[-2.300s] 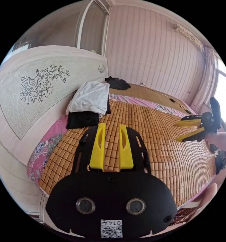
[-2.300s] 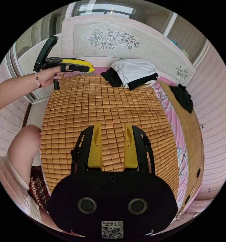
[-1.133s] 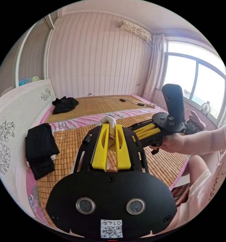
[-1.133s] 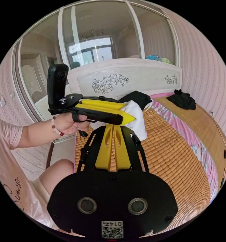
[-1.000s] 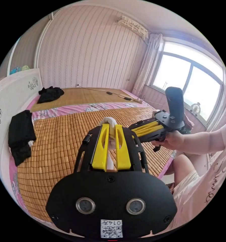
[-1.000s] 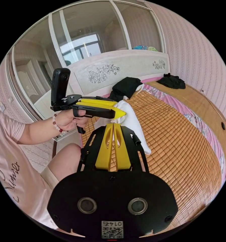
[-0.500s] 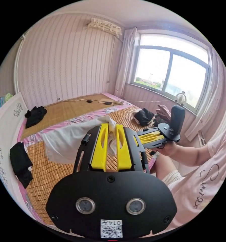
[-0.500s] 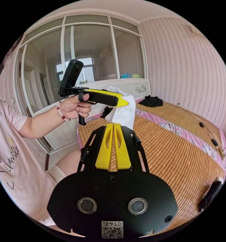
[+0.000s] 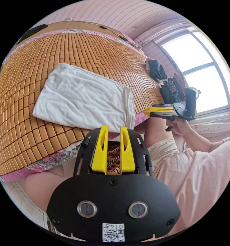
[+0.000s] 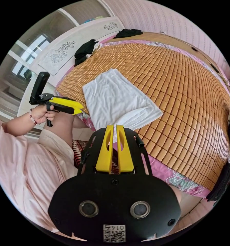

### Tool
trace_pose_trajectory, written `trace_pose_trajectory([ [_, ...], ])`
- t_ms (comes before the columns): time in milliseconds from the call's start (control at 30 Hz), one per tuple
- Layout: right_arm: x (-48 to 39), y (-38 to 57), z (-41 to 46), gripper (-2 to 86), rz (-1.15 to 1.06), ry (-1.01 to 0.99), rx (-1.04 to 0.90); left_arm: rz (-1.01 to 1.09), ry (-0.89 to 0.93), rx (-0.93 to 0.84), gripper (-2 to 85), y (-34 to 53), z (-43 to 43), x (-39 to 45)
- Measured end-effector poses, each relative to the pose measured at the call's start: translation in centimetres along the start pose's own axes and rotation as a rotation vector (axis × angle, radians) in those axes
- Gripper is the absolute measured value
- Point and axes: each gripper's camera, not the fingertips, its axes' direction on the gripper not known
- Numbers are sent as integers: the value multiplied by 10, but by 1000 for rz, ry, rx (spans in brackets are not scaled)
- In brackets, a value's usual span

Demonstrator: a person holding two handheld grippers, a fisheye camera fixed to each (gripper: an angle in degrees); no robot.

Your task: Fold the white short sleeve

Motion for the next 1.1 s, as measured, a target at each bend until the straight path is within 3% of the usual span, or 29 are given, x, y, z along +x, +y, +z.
trace_pose_trajectory([
  [67, 18, -28, -12, 79, 87, 40, 35, 44, -15, 19, 77, -17, 1, 12],
  [300, 48, -84, -29, 101, 245, 146, -14, 275, -72, -23, 101, -100, 48, 88],
  [467, 32, -117, -50, 84, 243, 165, -76, 376, -211, -180, 111, -127, 108, 123],
  [533, 24, -124, -56, 77, 248, 145, -93, 408, -257, -259, 62, -120, 124, 125],
  [700, -5, -131, -96, 43, 227, 154, -128, 325, -156, -96, -5, -74, 57, 107],
  [800, -15, -117, -139, 18, 271, -8, -50, 254, -81, 43, -9, -19, -15, 84],
  [967, -45, -67, -249, 7, 327, -247, 208, 90, -53, 295, -10, 95, -129, 58],
  [1100, -74, -30, -330, 5, 327, -386, 409, -74, -30, 664, -10, 193, -215, 48],
])
